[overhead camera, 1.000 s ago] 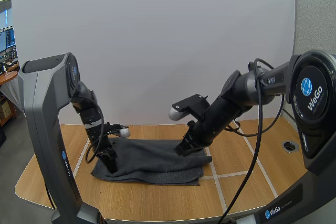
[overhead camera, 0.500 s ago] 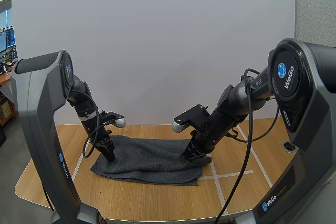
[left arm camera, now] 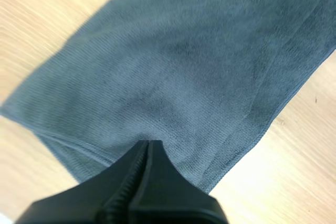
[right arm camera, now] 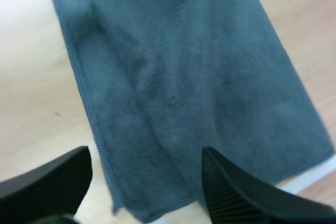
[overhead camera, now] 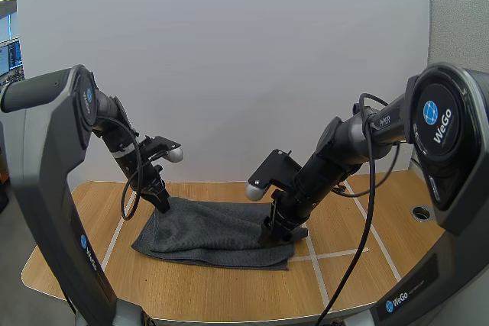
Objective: Fold the towel
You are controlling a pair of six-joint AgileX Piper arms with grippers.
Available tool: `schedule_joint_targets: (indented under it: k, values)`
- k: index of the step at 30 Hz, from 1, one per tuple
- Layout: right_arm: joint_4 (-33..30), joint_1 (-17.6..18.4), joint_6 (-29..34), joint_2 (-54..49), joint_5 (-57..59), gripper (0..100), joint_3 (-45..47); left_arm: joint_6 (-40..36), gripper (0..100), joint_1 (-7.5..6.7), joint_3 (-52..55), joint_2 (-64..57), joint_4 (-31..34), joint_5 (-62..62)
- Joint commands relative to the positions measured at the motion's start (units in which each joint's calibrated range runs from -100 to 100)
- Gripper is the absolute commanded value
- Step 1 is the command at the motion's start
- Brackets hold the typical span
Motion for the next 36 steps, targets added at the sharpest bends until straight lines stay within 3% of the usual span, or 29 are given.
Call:
schedule_joint_targets:
  k: [1,5,11,26,33,36]
  values:
    - [-5.73,3.37,-0.89,-0.66,-4.48,98,0.16,-0.19,0,0.07,-0.43,-2.02,-1.5,0.19]
    - [-12.06,7.99,1.42,-0.66,-12.95,91,0.16,-1.21,0,0.07,-0.43,-3.48,-1.5,0.19]
    - [-15.24,11.48,1.8,0.5,-21.14,91,0.16,-3.0,0,0.07,-0.43,-4.26,-1.5,0.19]
    - [-15.79,11.72,1.4,10.23,-27.28,86,0.16,-3.19,0,0.07,-0.43,-4.26,-1.5,0.19]
    - [-15.79,11.72,1.4,13.5,-31.1,77,0.16,-3.19,0,0.07,-0.43,-4.26,-1.5,0.14]
    - [-15.79,11.72,1.4,14.89,-32.05,66,0.16,-3.19,0,0.07,-0.43,-4.26,-1.5,-0.26]
